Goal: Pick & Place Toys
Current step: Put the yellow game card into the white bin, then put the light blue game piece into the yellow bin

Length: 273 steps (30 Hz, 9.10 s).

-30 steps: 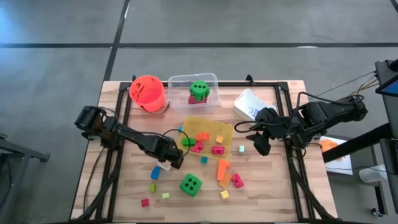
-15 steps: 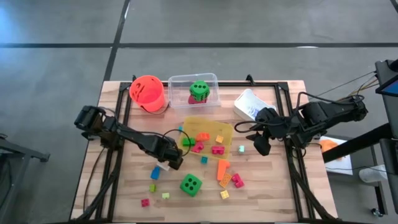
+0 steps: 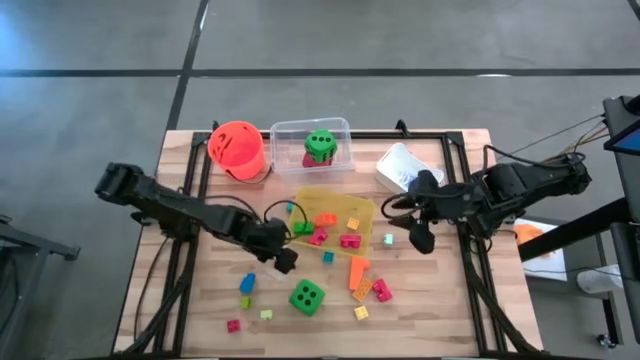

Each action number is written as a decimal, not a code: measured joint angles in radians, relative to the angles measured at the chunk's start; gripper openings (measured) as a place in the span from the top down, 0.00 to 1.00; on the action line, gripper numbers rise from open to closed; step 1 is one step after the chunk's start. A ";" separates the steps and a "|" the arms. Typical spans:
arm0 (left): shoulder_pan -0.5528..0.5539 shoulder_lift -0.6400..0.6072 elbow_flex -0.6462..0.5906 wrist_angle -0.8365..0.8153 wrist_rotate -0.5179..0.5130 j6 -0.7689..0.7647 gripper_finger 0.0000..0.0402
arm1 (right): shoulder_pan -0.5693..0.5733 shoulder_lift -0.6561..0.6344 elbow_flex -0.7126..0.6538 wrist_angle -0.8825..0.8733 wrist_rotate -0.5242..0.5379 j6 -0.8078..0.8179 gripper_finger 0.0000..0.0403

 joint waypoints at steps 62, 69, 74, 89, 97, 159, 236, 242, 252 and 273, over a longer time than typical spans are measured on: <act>-0.001 -0.096 0.096 0.796 0.222 0.284 0.30 | -0.074 0.569 0.465 0.402 -0.561 -0.788 0.53; 0.006 -0.095 0.096 0.827 0.236 0.303 0.30 | -0.077 0.567 0.465 0.412 -0.576 -0.803 0.77; 0.010 -0.095 0.095 0.845 0.241 0.306 0.30 | -0.077 0.565 0.465 0.413 -0.580 -0.831 0.84; 0.018 -0.098 0.096 0.867 0.224 0.293 0.14 | -0.074 0.560 0.462 0.400 -0.673 -0.718 0.84; 0.049 -0.117 0.096 0.833 0.280 0.284 0.27 | -0.073 0.523 0.462 0.401 -0.631 -0.598 0.84; 0.152 -0.480 0.091 -0.183 -0.012 0.415 0.26 | -0.883 0.268 -0.195 -0.072 -0.040 0.330 0.84; 0.152 -0.480 0.086 -0.243 0.014 0.406 0.26 | -0.896 0.211 -0.579 0.221 -0.022 0.730 0.47; 0.152 -0.480 0.086 -0.272 0.014 0.406 0.26 | -0.896 0.211 -0.579 0.222 -0.023 0.729 0.47; 0.152 -0.480 0.086 -0.282 0.014 0.411 0.26 | -0.886 0.193 -0.576 0.220 -0.027 0.664 0.47; 0.157 -0.479 0.009 -0.275 -0.010 0.301 0.26 | -0.312 0.132 -0.260 -0.147 -0.076 0.729 0.47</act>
